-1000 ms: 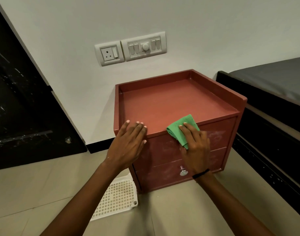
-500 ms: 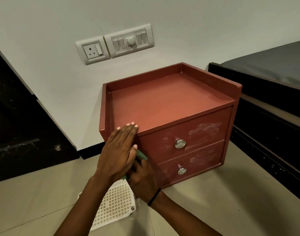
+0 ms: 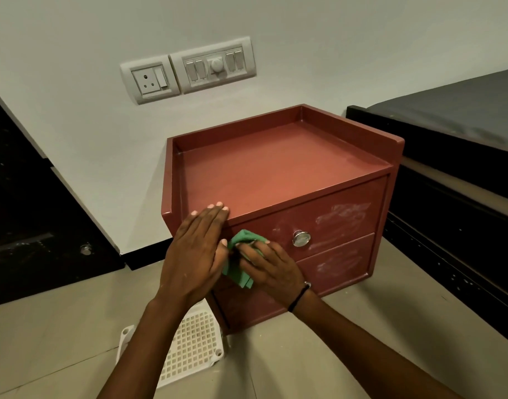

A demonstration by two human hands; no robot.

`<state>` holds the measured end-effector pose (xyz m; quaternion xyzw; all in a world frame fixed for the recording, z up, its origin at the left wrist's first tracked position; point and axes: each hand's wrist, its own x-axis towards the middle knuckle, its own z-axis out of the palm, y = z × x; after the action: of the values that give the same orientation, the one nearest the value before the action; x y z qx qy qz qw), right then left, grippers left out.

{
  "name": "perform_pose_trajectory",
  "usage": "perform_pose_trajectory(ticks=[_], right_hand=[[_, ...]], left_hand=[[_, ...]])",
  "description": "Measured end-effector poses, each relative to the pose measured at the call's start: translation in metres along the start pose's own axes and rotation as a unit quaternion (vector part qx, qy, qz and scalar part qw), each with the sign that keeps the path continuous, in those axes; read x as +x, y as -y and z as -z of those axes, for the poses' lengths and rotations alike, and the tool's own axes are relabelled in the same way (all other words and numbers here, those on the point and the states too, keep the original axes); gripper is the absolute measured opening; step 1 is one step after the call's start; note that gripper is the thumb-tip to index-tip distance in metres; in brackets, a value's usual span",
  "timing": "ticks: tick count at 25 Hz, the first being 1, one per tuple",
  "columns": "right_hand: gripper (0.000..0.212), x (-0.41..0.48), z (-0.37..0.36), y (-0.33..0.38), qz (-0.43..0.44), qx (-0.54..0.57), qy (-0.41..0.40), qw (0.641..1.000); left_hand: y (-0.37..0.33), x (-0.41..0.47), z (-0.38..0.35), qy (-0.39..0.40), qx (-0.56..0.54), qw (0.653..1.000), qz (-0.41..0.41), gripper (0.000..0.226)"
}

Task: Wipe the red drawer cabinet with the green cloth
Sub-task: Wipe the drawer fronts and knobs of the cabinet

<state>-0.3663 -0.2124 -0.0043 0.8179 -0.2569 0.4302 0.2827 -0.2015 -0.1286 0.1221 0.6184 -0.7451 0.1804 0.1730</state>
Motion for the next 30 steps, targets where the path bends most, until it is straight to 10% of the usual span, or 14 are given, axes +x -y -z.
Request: perform_pose_trajectory(ticks=[12,16,21,27,30], right_hand=[[0.066,0.016,0.012,0.065,-0.433,0.132,-0.031,0.891],[0.075,0.016,0.019,0.074,-0.373,0.18,0.001,0.91],[0.061,0.0,0.01,0.051,-0.068,0.076,0.095,0.99],[0.025,-0.005,0.006,0.003,-0.014,0.025,-0.005,1.0],[0.025,0.0,0.033,-0.024,-0.156,0.006,-0.064,0.986]], left_hand=[[-0.006,0.0,-0.001,0.003,0.001,1.0,0.015,0.063],[-0.014,0.006,-0.009,0.003,0.049,0.999,0.003,0.064],[-0.032,0.014,-0.019,0.001,0.063,0.997,-0.038,0.069],[-0.033,0.015,-0.02,-0.022,0.038,0.998,-0.038,0.063],[-0.032,0.015,-0.018,-0.026,0.017,0.999,-0.039,0.061]])
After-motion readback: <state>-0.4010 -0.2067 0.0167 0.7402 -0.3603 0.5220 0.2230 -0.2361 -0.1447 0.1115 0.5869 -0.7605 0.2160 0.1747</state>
